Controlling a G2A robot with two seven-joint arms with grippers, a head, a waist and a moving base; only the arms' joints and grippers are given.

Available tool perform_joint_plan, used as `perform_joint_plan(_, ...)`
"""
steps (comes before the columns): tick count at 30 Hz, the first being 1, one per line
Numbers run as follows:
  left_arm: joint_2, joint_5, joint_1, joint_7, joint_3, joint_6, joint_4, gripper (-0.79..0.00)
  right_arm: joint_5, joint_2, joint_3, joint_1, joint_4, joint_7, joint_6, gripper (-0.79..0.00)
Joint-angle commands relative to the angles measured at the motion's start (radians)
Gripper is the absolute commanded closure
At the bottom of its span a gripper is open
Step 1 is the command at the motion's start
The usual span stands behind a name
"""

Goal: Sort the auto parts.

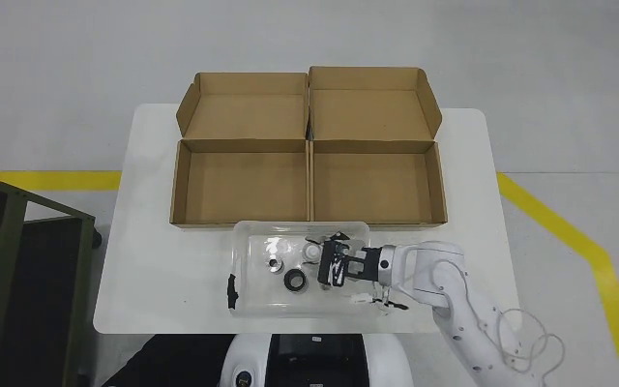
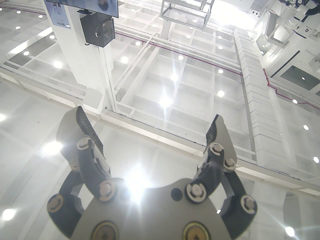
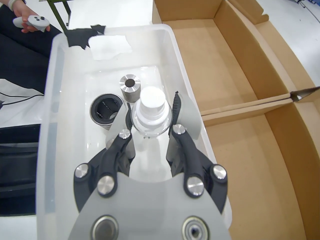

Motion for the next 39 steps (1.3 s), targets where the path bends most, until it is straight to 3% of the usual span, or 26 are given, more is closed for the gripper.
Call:
perform_joint_plan(1,0.0,0.0,0.0,0.0,0.0,0.0,0.0,-0.785,-0.003,0.004,0.007,-0.012,-0.039,-0.004,-0.008,0.0)
perform_joint_plan(9,0.0,0.0,0.0,0.0,0.0,0.0,0.0,-0.785,0.049,0.014,0.021,-0.035,-0.138,-0.105,-0.025,0.0)
perform_joint_plan(25,0.0,0.0,0.0,0.0,0.0,0.0,0.0,-0.785,0.289,0.028,0.176,-0.063,-0.168,-0.413,-0.002,0.0)
perform_joint_plan(39,0.0,0.0,0.0,0.0,0.0,0.0,0.0,-0.785,0.421,0.036,0.3,-0.102,-0.144,-0.572,0.018,0.0)
